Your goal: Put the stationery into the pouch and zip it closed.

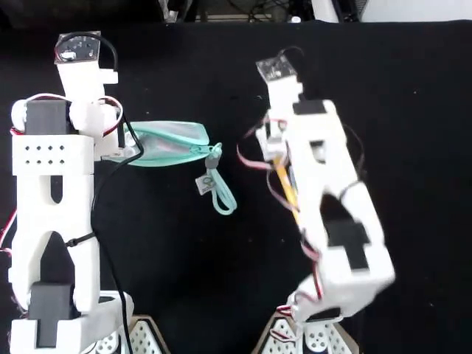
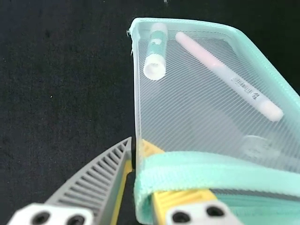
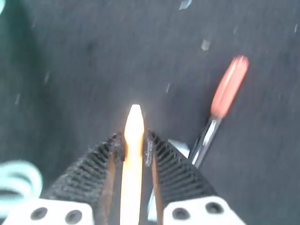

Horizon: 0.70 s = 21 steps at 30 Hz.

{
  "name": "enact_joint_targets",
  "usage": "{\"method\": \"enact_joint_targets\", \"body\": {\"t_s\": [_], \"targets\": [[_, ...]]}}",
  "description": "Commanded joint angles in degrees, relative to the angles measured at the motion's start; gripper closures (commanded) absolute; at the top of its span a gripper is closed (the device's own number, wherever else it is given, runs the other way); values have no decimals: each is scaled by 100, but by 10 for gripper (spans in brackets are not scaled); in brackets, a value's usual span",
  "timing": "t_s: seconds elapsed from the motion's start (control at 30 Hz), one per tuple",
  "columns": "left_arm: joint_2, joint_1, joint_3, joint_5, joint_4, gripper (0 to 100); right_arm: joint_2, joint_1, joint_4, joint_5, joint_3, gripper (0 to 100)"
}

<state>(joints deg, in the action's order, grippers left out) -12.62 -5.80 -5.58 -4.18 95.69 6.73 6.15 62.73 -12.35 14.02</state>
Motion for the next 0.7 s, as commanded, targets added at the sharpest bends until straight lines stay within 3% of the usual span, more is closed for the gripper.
{"method": "enact_joint_targets", "body": {"t_s": [0.0, 0.13, 0.27, 0.47, 0.67], "targets": [[44, 4, 22, 53, -70, 970, -1481, 422, -299, -211, 1631, 986], [44, 4, 22, 53, -70, 970, -2325, 607, -835, -246, 3081, 985], [44, 4, 22, 53, -70, 970, -2316, 624, -844, -369, 3582, 980], [44, 4, 22, 53, -70, 970, -1596, 624, -299, -976, 3380, 807], [44, 4, 22, 53, -70, 970, -980, 624, -193, -976, 2905, 878]]}}
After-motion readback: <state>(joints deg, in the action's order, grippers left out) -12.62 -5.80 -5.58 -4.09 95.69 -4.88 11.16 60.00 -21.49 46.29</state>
